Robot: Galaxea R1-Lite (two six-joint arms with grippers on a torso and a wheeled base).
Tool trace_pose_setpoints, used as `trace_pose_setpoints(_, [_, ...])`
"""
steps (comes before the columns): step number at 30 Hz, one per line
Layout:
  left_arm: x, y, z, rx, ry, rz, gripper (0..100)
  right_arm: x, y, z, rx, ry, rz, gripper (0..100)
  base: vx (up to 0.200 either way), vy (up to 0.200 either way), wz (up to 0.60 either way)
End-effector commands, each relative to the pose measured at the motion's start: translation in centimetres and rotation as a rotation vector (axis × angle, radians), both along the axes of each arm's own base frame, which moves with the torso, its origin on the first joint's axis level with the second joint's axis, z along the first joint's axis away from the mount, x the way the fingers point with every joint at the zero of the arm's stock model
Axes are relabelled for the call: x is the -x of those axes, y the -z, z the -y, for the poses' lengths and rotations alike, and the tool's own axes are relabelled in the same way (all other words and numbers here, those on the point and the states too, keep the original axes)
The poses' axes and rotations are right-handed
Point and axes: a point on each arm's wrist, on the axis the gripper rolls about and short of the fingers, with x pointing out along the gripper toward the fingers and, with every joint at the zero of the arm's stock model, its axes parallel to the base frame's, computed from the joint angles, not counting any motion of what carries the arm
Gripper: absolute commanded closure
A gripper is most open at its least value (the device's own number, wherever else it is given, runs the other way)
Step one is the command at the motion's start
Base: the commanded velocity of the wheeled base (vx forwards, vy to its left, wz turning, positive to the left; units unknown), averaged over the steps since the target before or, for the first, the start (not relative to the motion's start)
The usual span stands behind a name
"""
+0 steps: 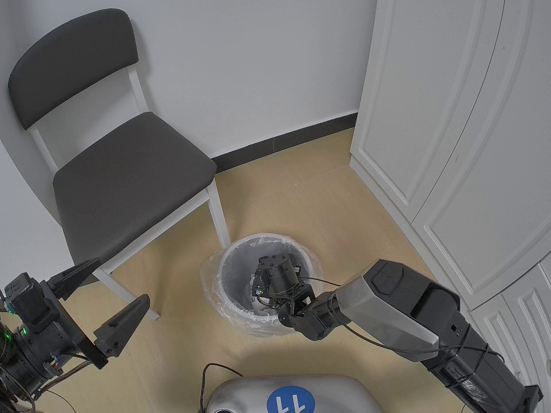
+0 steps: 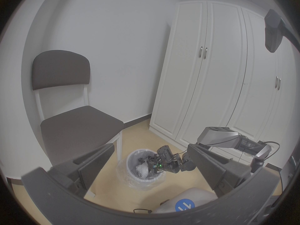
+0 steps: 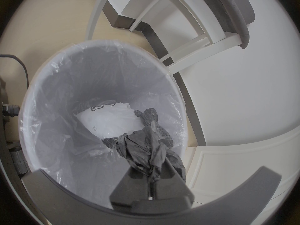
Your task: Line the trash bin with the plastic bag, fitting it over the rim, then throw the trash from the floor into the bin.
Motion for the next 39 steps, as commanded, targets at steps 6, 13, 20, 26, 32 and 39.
trace_pose_setpoints(6, [-0.1, 0.1, 0.1, -0.003, 0.0, -0.005, 0, -0.7, 0.8, -0.5, -0.015, 0.002, 0.016, 100, 0.0, 0.0, 0.0])
trace_pose_setpoints(13, [-0.1, 0.1, 0.1, -0.003, 0.0, -0.005, 0, -0.9, 0.7, -1.0, -0.022, -0.002, 0.024, 100, 0.0, 0.0, 0.0])
trace_pose_setpoints(20, [-0.1, 0.1, 0.1, -0.005, 0.0, -0.009, 0, -1.0, 0.7, -1.4, -0.032, -0.006, 0.034, 0, 0.0, 0.0, 0.0])
trace_pose_setpoints(26, [-0.1, 0.2, 0.1, -0.005, 0.0, -0.011, 0, -1.0, 0.6, -1.5, -0.035, -0.006, 0.036, 0, 0.0, 0.0, 0.0])
trace_pose_setpoints(32, [-0.1, 0.2, 0.1, -0.005, 0.0, -0.011, 0, -0.9, 0.6, -1.6, -0.043, -0.007, 0.036, 0, 0.0, 0.0, 0.0])
trace_pose_setpoints(39, [-0.1, 0.1, 0.1, -0.004, 0.0, -0.007, 0, -0.6, -0.4, -2.2, -0.065, -0.014, 0.049, 0, 0.0, 0.0, 0.0])
